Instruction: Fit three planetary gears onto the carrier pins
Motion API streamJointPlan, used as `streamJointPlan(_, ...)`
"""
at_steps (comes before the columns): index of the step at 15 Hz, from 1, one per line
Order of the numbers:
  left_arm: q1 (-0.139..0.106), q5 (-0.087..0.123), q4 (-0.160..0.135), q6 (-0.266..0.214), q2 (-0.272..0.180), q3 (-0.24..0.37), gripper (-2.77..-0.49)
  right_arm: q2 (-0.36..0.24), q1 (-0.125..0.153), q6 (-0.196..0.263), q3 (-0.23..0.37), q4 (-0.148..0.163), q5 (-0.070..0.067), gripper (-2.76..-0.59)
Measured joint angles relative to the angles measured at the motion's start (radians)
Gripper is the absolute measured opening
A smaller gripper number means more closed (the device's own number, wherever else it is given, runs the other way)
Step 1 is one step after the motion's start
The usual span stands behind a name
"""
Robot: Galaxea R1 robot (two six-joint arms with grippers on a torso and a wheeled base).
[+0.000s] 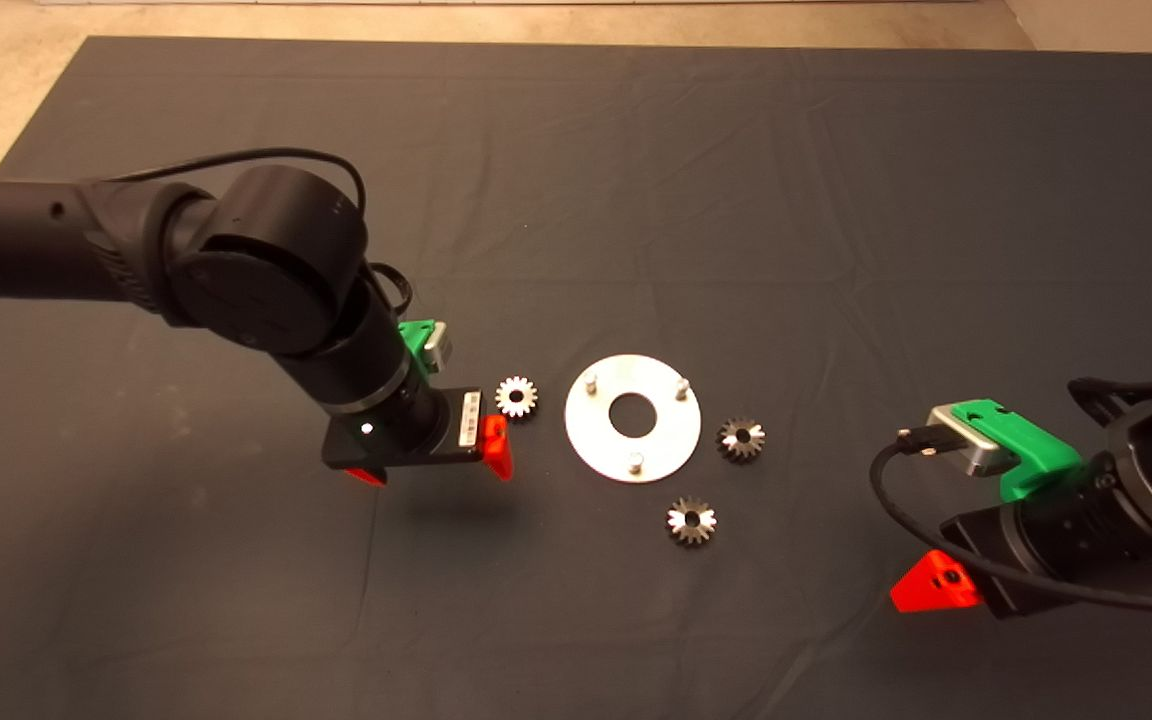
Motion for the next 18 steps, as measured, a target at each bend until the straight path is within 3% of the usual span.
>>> streamJointPlan(1,0.014,-0.017,0.013,0.002,0.0,-0.014,-0.49,0.0,0.0,0.0,0.0,0.0,0.0,-0.89)
streamJointPlan(3,0.028,-0.076,0.026,0.005,0.003,-0.03,-0.49,0.0,0.0,0.0,0.0,0.0,0.001,-0.89)
streamJointPlan(4,0.028,-0.087,0.032,0.008,0.02,-0.051,-0.49,0.0,0.0,0.0,0.0,0.0,0.0,-0.89)
streamJointPlan(8,0.028,-0.095,0.046,0.095,0.155,-0.175,-0.49,0.0,0.0,0.0,0.0,0.0,0.001,-0.89)
streamJointPlan(10,0.028,-0.096,0.046,0.159,0.197,-0.239,-0.49,0.0,0.0,0.0,0.0,0.0,0.0,-0.89)
streamJointPlan(12,0.028,-0.086,0.046,0.218,0.225,-0.298,-0.49,0.001,0.0,0.0,0.0,0.0,0.0,-0.89)
streamJointPlan(13,0.028,-0.069,0.046,0.239,0.229,-0.319,-0.49,0.002,0.0,0.0,0.0,0.0,0.0,-0.89)
streamJointPlan(18,0.028,0.005,0.046,0.276,0.23,-0.346,-0.49,0.002,0.0,0.0,0.0,0.0,-0.001,-0.89)
